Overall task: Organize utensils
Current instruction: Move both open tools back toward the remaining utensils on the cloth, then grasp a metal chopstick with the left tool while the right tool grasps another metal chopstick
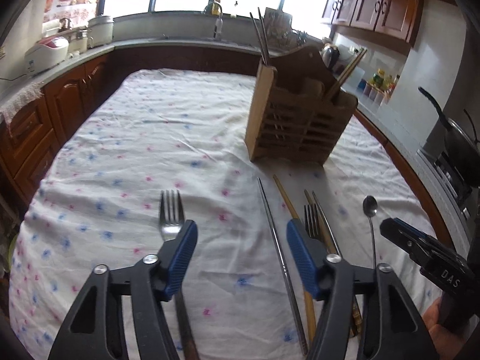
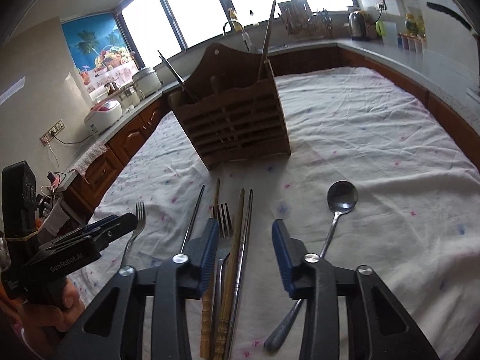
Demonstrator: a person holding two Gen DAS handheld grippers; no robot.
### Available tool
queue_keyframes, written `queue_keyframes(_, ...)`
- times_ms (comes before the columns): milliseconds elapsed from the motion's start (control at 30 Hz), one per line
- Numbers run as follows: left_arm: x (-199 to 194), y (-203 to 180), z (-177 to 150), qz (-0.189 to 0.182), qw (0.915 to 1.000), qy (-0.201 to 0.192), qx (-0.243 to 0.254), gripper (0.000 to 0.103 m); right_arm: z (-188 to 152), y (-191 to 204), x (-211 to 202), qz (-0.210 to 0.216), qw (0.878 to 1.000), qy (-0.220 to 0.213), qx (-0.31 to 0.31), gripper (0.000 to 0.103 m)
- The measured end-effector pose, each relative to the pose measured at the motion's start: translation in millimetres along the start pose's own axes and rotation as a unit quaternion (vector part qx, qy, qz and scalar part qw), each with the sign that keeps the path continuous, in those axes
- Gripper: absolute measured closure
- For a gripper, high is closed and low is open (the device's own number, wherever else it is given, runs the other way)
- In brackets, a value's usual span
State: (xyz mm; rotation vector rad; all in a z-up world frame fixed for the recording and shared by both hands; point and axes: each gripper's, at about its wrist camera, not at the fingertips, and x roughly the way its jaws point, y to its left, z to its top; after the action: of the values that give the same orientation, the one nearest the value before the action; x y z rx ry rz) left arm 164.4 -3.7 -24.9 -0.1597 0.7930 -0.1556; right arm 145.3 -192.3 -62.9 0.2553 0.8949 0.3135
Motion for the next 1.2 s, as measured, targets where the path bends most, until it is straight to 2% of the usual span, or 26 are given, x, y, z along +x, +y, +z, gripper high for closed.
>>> queue_keyframes(100,15.8,-5.0,5.7,-0.005,0.9998,0.021,0.005,0.056,4.0,-0.3,14.4,0.006,1.000,0.018,0.001,0.072)
queue_keyframes(167,27.7,-8.2,9.9,-0.008,0.9993,0.035,0.007,0.067,6.1,0.1,24.9,0.006,1.000,0.031,-0.001,0.072)
queue_keyframes(300,48.3,-10.9,16.5,-0.014,0.9984,0.054,0.008,0.067,8.6,-1.9,47.3,0.001,0.998,0.061,0.000,0.082)
queue_keyframes(533,77.9,-16.1,22.7,-0.024,0.9965,0.079,0.016,0.067,9.2,3.3,67.9,-0.002,0.996,0.092,-0.021,0.085)
queue_keyframes(633,93.4,-20.0,20.1,-0.023,0.9942,0.102,0.026,0.067,7.8,4.9,73.0,-0.018,0.994,0.099,-0.032,0.093)
queue_keyframes(700,95.3,-25.7,17.9,-0.014,0.9940,0.098,0.048,0.068,7.2,3.1,72.8,-0.025,0.994,0.101,-0.037,0.096)
queue_keyframes(833,97.4,-35.1,12.6,0.001,0.9903,0.097,0.099,0.069,5.0,-3.0,66.1,-0.037,0.993,0.102,-0.044,0.098)
queue_keyframes(967,91.2,-30.2,9.1,-0.008,0.9878,0.108,0.112,0.071,4.3,-14.3,58.2,-0.042,0.993,0.103,-0.035,0.097)
queue_keyframes(1033,87.0,-23.3,11.6,-0.014,0.9883,0.114,0.100,0.071,6.6,-17.2,58.5,-0.038,0.993,0.104,-0.027,0.097)
queue_keyframes(1100,87.1,-15.5,17.2,-0.026,0.9898,0.119,0.074,0.071,10.0,-16.8,60.9,-0.041,0.994,0.100,-0.024,0.089)
queue_keyframes(1200,92.2,-14.9,23.8,-0.017,0.9905,0.122,0.061,0.071,14.1,-16.5,65.7,-0.042,0.994,0.098,-0.022,0.089)
